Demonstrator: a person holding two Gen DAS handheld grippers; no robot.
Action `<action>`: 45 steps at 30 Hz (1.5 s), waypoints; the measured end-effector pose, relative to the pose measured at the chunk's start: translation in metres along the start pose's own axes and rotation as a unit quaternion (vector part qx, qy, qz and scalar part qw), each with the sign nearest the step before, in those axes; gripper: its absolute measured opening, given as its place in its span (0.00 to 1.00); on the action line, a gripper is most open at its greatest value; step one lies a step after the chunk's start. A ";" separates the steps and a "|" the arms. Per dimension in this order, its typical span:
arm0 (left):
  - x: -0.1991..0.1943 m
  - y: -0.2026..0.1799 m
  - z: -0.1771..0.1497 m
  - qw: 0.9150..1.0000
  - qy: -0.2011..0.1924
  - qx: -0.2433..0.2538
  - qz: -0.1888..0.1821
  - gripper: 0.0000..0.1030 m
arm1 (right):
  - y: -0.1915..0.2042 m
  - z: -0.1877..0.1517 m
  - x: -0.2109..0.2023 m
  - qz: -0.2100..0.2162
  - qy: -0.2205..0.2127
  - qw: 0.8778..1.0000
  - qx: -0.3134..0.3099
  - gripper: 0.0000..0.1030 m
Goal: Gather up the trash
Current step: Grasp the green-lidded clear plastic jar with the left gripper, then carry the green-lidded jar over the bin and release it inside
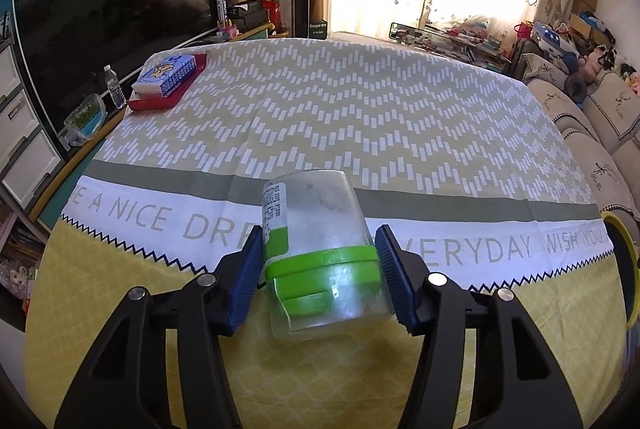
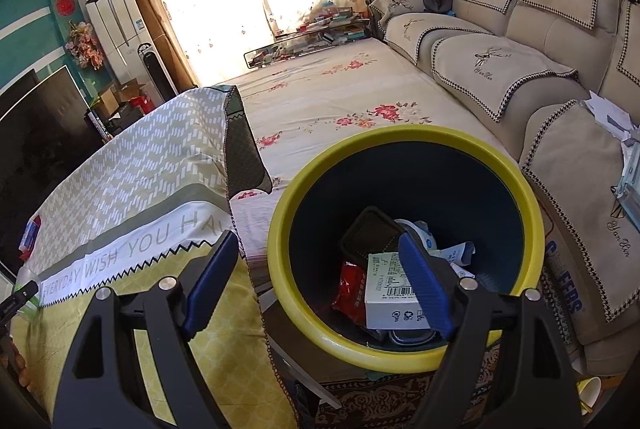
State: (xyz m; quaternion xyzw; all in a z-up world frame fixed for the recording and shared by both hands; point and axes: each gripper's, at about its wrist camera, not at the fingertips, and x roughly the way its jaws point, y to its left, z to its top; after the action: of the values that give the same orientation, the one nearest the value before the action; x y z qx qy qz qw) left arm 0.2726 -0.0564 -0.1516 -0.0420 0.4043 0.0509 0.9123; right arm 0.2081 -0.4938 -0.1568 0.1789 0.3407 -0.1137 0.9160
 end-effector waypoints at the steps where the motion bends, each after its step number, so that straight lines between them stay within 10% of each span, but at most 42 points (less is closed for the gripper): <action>1: 0.000 0.000 -0.001 1.000 0.000 0.001 -0.002 0.53 | -0.001 0.000 -0.001 0.000 -0.001 1.000 0.001 0.75; 22: -0.079 -0.096 -0.008 0.981 -0.035 0.115 -0.154 0.52 | -0.042 0.005 -0.020 0.022 -0.022 0.999 0.039 0.75; 35: -0.102 -0.292 -0.016 0.920 -0.007 0.261 -0.292 0.51 | -0.122 0.011 -0.065 -0.030 -0.071 0.993 0.092 0.75; 45: -0.049 -0.430 -0.032 0.884 0.062 0.340 -0.313 0.49 | -0.148 0.010 -0.077 -0.040 -0.076 0.991 0.099 0.75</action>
State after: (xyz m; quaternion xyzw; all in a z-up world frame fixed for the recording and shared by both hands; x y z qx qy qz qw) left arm 0.2711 -0.4891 -0.1215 0.1434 0.4187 -0.3808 0.8119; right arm 0.1074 -0.6258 -0.1358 0.2463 0.2642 -0.1967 0.9115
